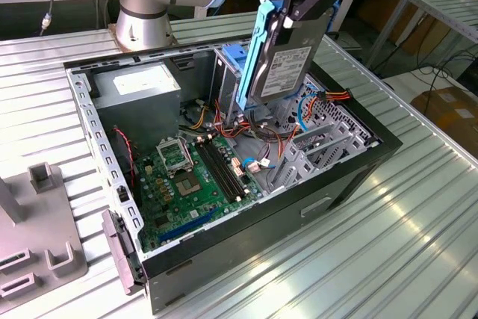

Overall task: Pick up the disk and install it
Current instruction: 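Insert the disk into the insertion slot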

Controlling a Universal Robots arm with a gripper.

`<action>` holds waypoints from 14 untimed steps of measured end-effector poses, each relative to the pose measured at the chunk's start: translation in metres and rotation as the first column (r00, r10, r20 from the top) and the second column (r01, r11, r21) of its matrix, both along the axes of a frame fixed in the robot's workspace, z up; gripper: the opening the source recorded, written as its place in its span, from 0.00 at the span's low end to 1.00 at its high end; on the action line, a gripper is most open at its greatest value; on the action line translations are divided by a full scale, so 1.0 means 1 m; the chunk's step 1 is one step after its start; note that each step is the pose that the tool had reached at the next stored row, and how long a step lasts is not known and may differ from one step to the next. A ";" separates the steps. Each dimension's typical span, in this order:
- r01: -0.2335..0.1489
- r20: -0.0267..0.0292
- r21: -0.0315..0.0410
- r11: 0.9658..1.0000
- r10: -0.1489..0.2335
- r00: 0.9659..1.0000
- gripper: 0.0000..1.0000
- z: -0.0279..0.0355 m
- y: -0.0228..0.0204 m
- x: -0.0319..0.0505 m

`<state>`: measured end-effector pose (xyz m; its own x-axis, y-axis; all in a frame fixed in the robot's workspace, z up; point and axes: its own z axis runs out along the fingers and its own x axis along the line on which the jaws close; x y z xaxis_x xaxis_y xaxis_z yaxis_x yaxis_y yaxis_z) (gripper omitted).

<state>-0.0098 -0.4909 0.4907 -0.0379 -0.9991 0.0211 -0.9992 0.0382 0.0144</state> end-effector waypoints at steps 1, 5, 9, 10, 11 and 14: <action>0.000 0.000 0.000 1.000 0.000 1.000 0.37 0.0000 -0.0010 0.0004; 0.000 0.000 0.000 1.000 0.000 1.000 0.37 -0.0001 -0.0062 0.0018; 0.000 0.000 0.000 1.000 0.000 1.000 0.37 0.0000 -0.0127 0.0035; 0.000 0.000 0.000 1.000 0.000 1.000 0.37 0.0000 -0.0145 0.0039; 0.000 0.000 0.000 1.000 0.000 1.000 0.37 -0.0001 -0.0157 0.0042; 0.000 0.000 0.000 1.000 0.000 1.000 0.37 0.0000 -0.0198 0.0052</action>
